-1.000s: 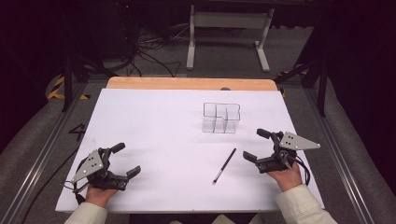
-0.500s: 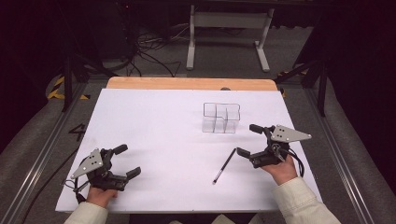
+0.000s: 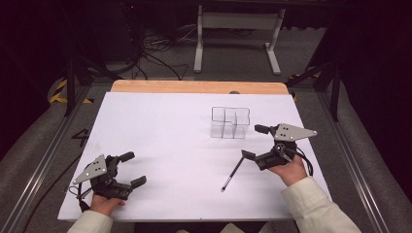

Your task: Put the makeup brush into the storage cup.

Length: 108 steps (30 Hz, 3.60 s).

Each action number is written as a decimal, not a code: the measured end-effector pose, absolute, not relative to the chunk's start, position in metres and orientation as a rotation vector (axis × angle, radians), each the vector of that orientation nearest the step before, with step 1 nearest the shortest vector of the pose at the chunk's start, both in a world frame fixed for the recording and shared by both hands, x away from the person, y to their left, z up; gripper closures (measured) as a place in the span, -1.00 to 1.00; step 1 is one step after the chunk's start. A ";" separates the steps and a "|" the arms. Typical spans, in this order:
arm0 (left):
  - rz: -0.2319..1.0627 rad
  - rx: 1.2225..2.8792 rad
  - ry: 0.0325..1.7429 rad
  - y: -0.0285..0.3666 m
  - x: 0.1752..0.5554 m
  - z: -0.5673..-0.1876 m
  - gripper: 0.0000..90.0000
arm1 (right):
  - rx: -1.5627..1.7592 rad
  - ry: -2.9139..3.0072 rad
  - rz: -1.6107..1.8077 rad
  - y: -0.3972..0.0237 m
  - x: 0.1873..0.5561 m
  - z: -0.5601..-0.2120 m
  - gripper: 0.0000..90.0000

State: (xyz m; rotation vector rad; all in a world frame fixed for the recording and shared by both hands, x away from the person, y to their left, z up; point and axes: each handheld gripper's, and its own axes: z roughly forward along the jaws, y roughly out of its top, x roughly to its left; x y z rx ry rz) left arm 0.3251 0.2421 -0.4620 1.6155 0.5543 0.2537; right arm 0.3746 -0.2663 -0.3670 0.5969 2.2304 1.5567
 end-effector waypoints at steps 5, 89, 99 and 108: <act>0.261 1.622 0.550 0.241 0.325 -0.462 -0.99 | 0.582 2.297 1.483 -0.262 0.378 -0.361 -0.95; 0.271 1.659 0.560 0.239 0.322 -0.461 -0.97 | 0.090 3.044 0.309 -0.177 0.406 -0.413 -0.36; 0.267 1.662 0.557 0.239 0.322 -0.461 -0.97 | 0.058 3.046 0.251 -0.176 0.404 -0.418 -0.18; 0.267 1.660 0.555 0.239 0.322 -0.461 -0.97 | -0.024 3.090 0.222 -0.174 0.399 -0.420 0.38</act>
